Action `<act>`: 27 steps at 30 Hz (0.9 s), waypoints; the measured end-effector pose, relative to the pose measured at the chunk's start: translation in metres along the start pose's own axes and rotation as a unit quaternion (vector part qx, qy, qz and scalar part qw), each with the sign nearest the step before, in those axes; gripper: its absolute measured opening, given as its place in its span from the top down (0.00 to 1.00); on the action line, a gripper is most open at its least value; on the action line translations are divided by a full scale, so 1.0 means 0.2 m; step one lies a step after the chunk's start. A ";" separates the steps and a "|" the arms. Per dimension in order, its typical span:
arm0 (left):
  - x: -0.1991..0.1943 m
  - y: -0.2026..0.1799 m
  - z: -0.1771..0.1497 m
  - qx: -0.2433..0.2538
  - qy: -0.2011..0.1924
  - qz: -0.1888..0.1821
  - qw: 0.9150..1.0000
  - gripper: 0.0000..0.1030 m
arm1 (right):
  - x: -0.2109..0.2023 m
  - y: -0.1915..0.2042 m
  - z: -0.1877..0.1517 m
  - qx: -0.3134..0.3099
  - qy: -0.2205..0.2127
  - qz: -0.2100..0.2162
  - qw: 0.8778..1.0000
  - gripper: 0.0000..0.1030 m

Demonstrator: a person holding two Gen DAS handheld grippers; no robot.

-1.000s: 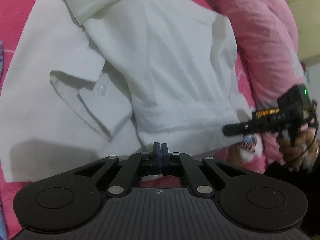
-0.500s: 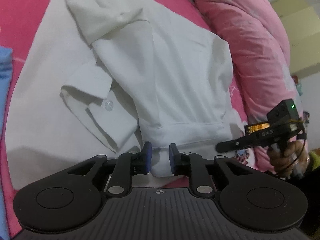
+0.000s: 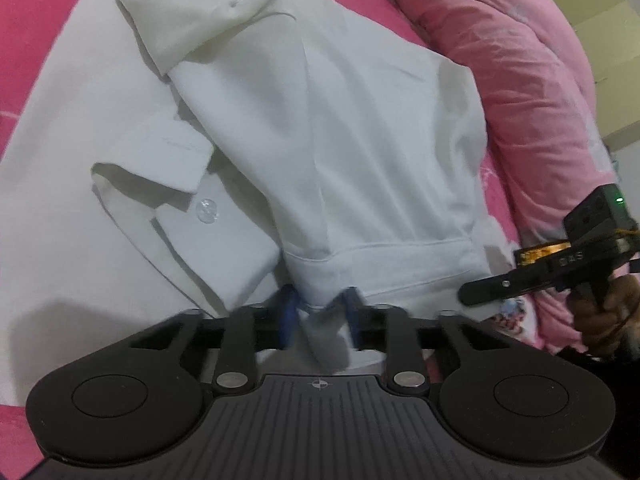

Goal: Fold clothes

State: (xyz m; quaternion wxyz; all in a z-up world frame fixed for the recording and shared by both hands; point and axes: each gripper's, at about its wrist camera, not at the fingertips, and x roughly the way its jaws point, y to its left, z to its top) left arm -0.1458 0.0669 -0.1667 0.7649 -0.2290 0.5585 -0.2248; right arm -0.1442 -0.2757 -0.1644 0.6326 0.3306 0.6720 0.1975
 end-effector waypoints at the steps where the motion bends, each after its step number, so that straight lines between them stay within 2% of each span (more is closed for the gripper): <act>1: -0.01 0.00 0.00 -0.002 -0.002 0.002 1.000 0.93 | 0.00 0.01 0.00 -0.007 -0.001 -0.002 1.000 0.98; 4: -0.04 -0.02 0.00 -0.013 -0.001 -0.003 1.000 0.97 | 0.00 0.04 -0.01 -0.030 -0.003 -0.007 1.000 0.98; 7: -0.08 -0.05 0.00 0.004 0.005 0.000 1.000 0.98 | 0.00 0.06 -0.01 -0.052 -0.002 -0.016 0.999 0.98; 16: -0.02 -0.08 -0.04 0.044 0.032 0.035 0.998 0.97 | 0.05 0.10 -0.03 -0.087 0.007 -0.039 0.995 0.98; 20: 0.00 -0.10 -0.05 0.073 0.030 0.048 0.996 0.93 | 0.08 0.14 -0.04 -0.130 0.002 -0.069 0.989 0.96; 22: -0.01 -0.12 -0.06 0.088 0.030 0.052 0.994 0.88 | 0.09 0.15 -0.05 -0.148 0.003 -0.087 0.985 0.93; 24: -0.04 -0.12 -0.06 0.092 0.028 0.059 0.994 0.76 | 0.08 0.16 -0.07 -0.161 0.002 -0.098 0.982 0.90; 26: -0.08 -0.11 -0.05 0.086 0.026 0.067 0.994 0.72 | 0.05 0.17 -0.08 -0.168 -0.012 -0.099 0.981 0.80; 27: -0.10 -0.10 -0.04 0.082 0.021 0.072 0.994 0.70 | 0.01 0.17 -0.09 -0.174 -0.023 -0.101 0.979 0.78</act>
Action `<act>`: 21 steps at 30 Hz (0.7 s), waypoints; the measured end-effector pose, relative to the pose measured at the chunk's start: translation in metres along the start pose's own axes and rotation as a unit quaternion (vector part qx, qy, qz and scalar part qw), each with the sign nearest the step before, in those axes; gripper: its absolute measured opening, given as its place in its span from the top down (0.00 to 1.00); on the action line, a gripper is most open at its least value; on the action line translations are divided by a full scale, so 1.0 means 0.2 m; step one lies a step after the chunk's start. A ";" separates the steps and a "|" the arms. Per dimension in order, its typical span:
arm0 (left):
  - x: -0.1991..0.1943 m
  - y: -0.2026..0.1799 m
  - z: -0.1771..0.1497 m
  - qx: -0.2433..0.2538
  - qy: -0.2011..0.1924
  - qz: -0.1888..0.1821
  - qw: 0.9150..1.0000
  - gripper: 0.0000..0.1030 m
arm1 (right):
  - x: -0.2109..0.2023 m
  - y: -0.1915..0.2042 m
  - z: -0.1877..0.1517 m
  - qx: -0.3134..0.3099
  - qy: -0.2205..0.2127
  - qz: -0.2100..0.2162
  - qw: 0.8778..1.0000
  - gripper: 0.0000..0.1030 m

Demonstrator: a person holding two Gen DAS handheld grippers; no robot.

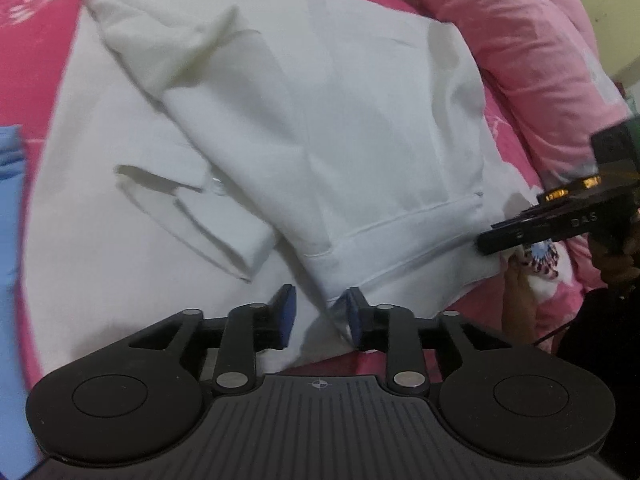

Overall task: Fold clothes
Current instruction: 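Open both grippers and lift them off the folded shirt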

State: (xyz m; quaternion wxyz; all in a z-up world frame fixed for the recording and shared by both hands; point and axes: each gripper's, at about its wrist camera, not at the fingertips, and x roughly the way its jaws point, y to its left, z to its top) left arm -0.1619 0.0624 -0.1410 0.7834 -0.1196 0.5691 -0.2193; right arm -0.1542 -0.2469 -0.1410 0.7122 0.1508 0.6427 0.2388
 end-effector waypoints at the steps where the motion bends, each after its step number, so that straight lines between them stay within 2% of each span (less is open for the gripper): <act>1: -0.03 0.01 0.01 -0.002 -0.008 0.010 1.000 0.69 | -0.04 0.00 -0.01 -0.005 -0.013 -0.003 1.000 0.75; 6: -0.19 0.00 0.08 0.021 -0.079 0.045 0.996 0.69 | -0.28 0.03 -0.06 -0.066 -0.119 -0.024 0.990 0.75; 8: -0.22 -0.02 0.10 0.027 -0.107 0.027 0.994 0.69 | -0.33 0.08 -0.07 -0.110 -0.158 -0.028 0.981 0.76; 11: -0.15 -0.08 0.12 0.041 -0.108 -0.008 0.993 0.69 | -0.30 0.18 -0.07 -0.174 -0.182 -0.024 0.967 0.76; 15: 0.01 -0.15 0.08 0.078 -0.070 -0.020 0.994 0.69 | -0.10 0.30 -0.08 -0.254 -0.154 -0.046 0.954 0.79; 19: 0.13 -0.08 0.03 0.066 -0.042 -0.001 0.997 0.70 | 0.09 0.34 -0.12 -0.308 -0.114 -0.066 0.942 0.81; 21: 0.12 -0.05 0.04 0.052 -0.045 -0.010 0.998 0.70 | 0.18 0.34 -0.14 -0.331 -0.098 -0.094 0.934 0.82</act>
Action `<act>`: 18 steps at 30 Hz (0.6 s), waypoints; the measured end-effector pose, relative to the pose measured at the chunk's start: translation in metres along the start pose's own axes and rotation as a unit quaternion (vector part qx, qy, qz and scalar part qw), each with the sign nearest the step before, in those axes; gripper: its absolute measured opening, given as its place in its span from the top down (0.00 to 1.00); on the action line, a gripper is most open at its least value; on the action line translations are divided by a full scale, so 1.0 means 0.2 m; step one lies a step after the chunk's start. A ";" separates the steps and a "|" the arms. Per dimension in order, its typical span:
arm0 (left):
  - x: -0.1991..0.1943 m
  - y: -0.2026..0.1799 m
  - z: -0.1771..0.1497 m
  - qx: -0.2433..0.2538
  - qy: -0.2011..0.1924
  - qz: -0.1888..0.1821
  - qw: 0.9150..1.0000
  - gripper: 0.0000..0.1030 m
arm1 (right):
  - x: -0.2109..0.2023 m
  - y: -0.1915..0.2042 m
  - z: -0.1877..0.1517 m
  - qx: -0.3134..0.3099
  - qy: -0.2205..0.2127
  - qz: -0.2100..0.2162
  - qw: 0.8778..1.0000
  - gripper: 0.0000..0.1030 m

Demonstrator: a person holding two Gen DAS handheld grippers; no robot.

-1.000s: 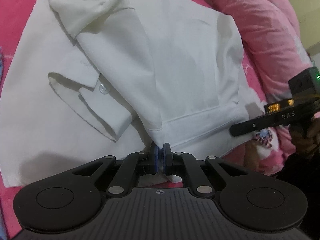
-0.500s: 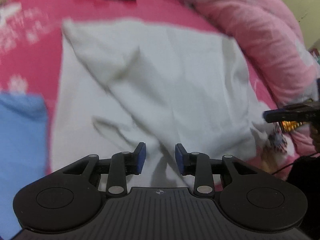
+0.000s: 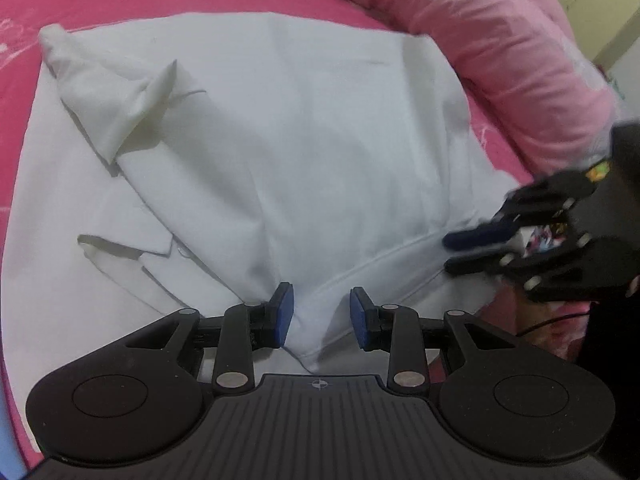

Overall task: Fold clothes
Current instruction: 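Open both grippers and lift them off the folded shirt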

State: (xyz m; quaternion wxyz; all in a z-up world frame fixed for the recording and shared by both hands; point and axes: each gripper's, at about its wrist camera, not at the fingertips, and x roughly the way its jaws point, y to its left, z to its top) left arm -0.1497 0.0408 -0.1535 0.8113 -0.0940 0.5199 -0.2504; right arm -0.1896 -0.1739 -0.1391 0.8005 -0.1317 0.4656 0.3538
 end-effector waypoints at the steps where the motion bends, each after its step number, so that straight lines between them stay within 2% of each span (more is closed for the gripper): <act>1: -0.02 0.00 0.02 -0.008 -0.002 -0.001 1.000 0.70 | 0.02 0.00 -0.01 -0.011 0.002 -0.005 1.000 0.83; 4: -0.11 0.02 0.08 -0.018 -0.032 -0.012 0.999 0.69 | 0.00 0.01 -0.02 -0.027 -0.002 -0.007 1.000 0.83; 6: -0.15 0.03 0.15 -0.018 -0.061 0.001 0.998 0.67 | 0.01 0.01 -0.03 -0.026 0.000 -0.007 1.000 0.83; 8: -0.19 0.04 0.22 -0.012 -0.092 0.032 0.995 0.66 | 0.01 0.00 -0.04 -0.024 0.001 -0.007 1.000 0.83; 11: -0.22 0.05 0.29 -0.011 -0.135 0.101 0.986 0.65 | -0.01 0.01 -0.04 -0.028 0.001 -0.010 1.000 0.83; 12: -0.22 0.05 0.31 -0.012 -0.143 0.120 0.982 0.62 | -0.01 0.01 -0.04 -0.029 0.000 -0.012 1.000 0.83; 15: -0.17 0.05 0.36 -0.011 -0.143 0.165 0.976 0.55 | -0.01 0.01 -0.04 -0.025 0.000 -0.013 1.000 0.82; 18: -0.11 0.07 0.38 -0.032 -0.129 0.185 0.974 0.54 | -0.01 0.01 -0.04 -0.021 0.001 -0.013 1.000 0.82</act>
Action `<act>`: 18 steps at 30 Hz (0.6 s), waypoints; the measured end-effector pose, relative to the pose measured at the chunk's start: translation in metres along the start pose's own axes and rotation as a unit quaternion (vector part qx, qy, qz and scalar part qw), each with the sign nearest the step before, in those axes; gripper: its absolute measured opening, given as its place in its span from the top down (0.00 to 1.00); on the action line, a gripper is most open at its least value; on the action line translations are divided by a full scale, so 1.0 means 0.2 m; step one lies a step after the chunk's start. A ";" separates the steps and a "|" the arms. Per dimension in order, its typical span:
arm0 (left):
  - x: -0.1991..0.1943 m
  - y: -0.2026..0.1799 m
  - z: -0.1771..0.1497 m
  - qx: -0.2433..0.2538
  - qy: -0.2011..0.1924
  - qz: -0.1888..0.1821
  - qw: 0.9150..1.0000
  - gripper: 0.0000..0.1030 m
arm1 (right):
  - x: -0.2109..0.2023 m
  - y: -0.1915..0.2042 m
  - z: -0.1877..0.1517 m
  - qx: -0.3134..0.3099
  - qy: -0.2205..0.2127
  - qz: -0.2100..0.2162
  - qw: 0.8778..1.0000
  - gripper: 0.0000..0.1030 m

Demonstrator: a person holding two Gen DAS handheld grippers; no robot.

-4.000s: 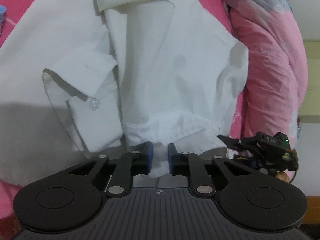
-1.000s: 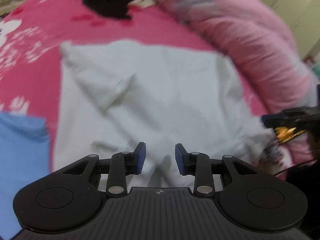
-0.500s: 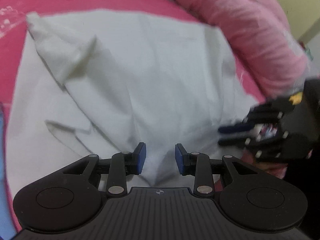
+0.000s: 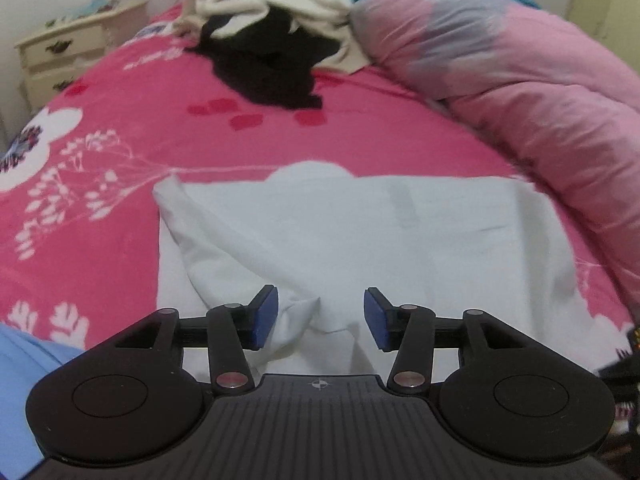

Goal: Fold clothes

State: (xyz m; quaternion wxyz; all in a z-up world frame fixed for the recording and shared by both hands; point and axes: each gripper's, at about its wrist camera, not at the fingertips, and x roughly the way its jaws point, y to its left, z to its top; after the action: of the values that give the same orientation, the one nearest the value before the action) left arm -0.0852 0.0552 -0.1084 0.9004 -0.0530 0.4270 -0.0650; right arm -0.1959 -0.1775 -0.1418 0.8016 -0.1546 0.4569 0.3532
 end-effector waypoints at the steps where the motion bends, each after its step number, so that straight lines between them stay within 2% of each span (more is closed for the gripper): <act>1: 0.03 0.00 0.00 -0.005 0.002 0.012 1.000 0.54 | 0.00 0.00 0.00 0.000 0.000 0.000 1.000 0.82; 2: 0.05 0.00 0.00 -0.009 0.003 0.019 1.000 0.56 | 0.00 0.00 0.00 0.000 0.000 0.000 1.000 0.82; 4: 0.07 0.02 -0.02 -0.021 0.014 0.027 0.999 0.73 | 0.00 0.00 0.00 0.000 0.000 -0.001 1.000 0.82; 5: 0.06 0.05 -0.03 -0.036 0.020 0.028 0.999 0.87 | 0.00 0.00 -0.01 0.000 0.000 -0.001 1.000 0.82; 6: 0.04 0.09 -0.05 -0.056 0.021 0.029 0.998 0.91 | 0.00 0.00 -0.01 0.000 0.000 -0.001 1.000 0.82; 9: -0.05 0.21 -0.10 -0.118 0.021 0.037 0.992 0.94 | -0.01 0.00 -0.01 0.001 -0.001 -0.002 1.000 0.82; 14: -0.17 0.42 -0.23 -0.217 0.019 0.048 0.975 0.95 | 0.00 0.00 -0.01 0.002 0.001 -0.002 1.000 0.82; 16: -0.18 0.47 -0.28 -0.243 0.029 0.053 0.968 0.95 | 0.00 0.00 -0.01 0.001 0.002 -0.002 1.000 0.82; 18: -0.17 0.50 -0.32 -0.252 0.043 0.056 0.965 0.93 | 0.00 0.00 -0.01 0.002 0.003 -0.003 1.000 0.82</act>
State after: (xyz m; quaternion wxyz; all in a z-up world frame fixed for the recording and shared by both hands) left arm -0.1489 0.1573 -0.1377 0.8412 -0.2511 0.4698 0.0931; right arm -0.1974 -0.1785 -0.1420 0.8017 -0.1557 0.4590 0.3497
